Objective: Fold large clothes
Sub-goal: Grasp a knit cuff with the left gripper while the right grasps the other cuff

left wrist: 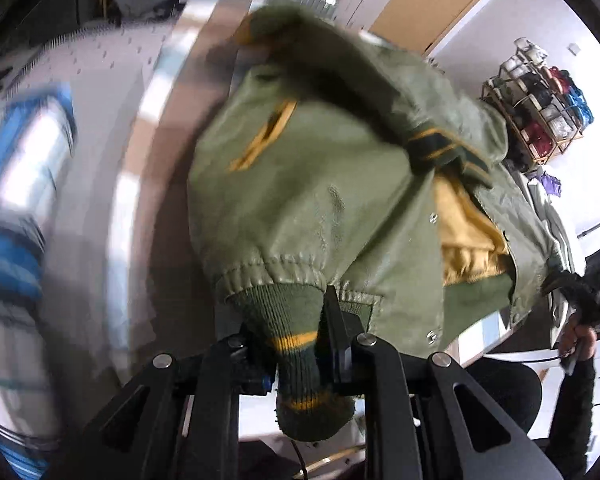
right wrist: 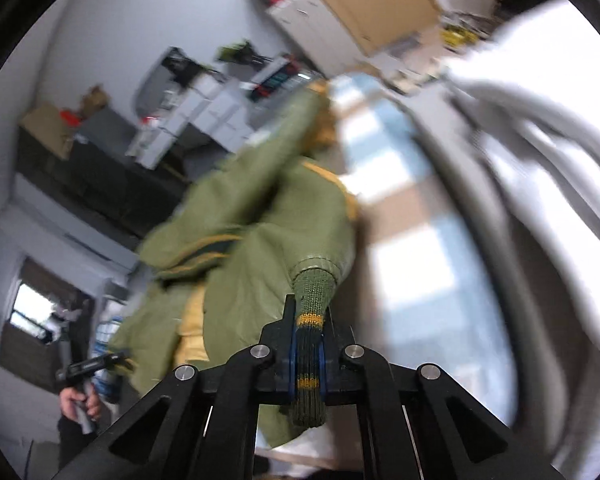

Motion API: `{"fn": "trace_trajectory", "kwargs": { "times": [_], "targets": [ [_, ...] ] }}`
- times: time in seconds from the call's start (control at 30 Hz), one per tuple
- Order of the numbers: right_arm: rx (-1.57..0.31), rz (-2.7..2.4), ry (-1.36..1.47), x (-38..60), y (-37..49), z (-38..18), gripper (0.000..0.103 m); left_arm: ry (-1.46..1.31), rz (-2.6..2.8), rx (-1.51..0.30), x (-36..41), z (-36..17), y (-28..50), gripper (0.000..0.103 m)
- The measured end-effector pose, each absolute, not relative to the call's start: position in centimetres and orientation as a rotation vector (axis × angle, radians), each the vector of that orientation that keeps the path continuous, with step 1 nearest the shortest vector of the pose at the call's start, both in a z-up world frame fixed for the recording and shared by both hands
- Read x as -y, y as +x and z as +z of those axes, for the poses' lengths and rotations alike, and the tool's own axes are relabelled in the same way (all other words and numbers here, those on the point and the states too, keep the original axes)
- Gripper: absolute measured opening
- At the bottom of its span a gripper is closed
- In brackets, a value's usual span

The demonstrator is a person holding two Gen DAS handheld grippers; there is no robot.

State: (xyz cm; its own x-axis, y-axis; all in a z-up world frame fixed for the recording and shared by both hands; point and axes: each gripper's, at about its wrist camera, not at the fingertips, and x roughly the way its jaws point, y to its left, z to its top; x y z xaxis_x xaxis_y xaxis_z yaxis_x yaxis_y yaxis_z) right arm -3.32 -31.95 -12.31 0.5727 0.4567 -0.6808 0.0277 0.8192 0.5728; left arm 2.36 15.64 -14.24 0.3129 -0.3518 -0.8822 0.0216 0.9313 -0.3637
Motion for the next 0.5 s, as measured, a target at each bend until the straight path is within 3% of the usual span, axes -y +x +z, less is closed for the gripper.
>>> {"fn": "trace_trajectory", "kwargs": {
  "times": [0.13,0.5],
  "targets": [
    [-0.990,0.221,0.563,32.6,-4.2,-14.8,0.006,-0.234,-0.213,-1.243,-15.1,-15.6,1.1,0.015],
    [-1.033,0.219,0.499,31.9,-4.0,-13.8,0.007,-0.213,-0.223,-1.247,-15.1,-16.1,-0.6,0.017]
  ]
}}
